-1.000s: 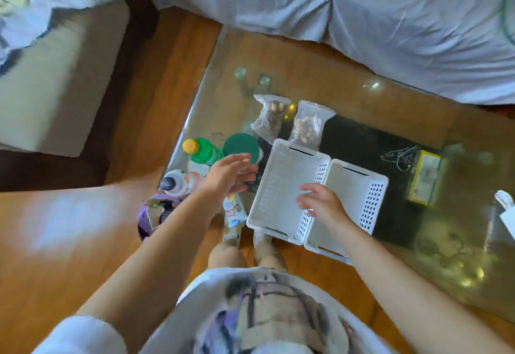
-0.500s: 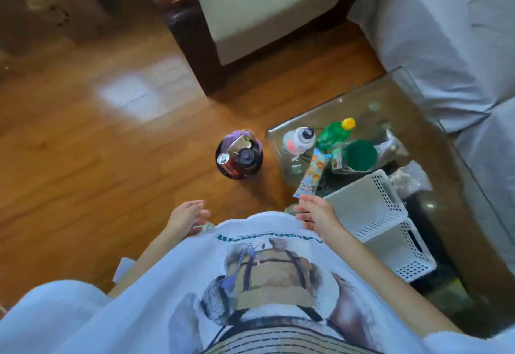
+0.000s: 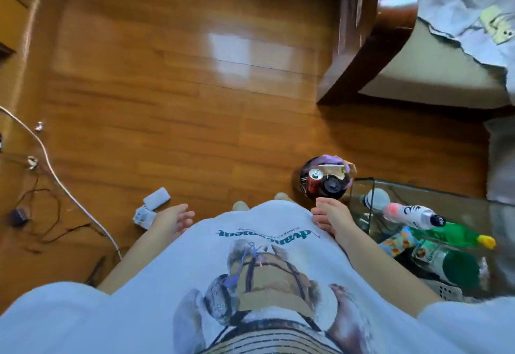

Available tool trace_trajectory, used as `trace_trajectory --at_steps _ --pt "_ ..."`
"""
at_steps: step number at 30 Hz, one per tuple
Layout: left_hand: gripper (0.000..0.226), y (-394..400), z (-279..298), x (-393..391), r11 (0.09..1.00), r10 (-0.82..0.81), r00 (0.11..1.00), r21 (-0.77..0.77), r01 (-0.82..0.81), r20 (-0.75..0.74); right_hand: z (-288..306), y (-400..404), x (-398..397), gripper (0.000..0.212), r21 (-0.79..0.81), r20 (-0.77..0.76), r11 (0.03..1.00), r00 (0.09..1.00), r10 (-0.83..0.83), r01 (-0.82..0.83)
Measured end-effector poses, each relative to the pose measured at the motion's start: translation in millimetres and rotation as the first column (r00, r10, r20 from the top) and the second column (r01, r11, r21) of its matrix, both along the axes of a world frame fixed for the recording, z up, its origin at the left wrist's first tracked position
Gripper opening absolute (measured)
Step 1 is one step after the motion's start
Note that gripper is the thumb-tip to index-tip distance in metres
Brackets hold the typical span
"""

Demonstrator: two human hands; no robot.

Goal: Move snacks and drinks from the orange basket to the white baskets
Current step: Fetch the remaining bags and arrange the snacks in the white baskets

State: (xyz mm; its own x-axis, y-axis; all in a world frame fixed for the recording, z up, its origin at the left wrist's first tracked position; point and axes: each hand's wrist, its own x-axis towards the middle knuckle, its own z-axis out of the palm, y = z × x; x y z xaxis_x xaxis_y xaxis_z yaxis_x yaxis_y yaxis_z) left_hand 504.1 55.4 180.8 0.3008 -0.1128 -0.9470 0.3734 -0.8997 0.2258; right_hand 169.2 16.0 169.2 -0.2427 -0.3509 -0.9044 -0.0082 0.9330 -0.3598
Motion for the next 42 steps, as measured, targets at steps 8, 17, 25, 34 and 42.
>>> trace_trajectory --at_steps 8,17,25,34,42 --pt "0.02 -69 -4 32 0.992 0.045 0.997 -0.114 -0.053 -0.069 -14 -74 44 0.022 0.128 -0.093 0.984 0.986 0.136 -0.124" --pt "0.022 -148 -2 107 0.958 0.258 0.966 -0.125 -0.259 -0.022 -21 -241 143 0.02 0.264 -0.096 0.897 0.916 0.389 -0.354" --pt "0.036 -145 -3 180 0.812 0.581 0.813 -0.084 -0.578 0.028 -13 -356 301 0.013 0.039 -0.126 0.664 0.656 0.744 -0.747" --pt "0.041 -106 -11 276 0.67 0.741 0.671 0.073 -0.739 -0.007 -1 -389 479 0.013 -0.105 -0.071 0.493 0.501 0.863 -0.864" --pt "0.038 -138 -1 426 0.695 0.719 0.695 -0.028 -0.718 0.021 9 -390 570 0.02 -0.027 -0.05 0.624 0.625 0.779 -0.781"
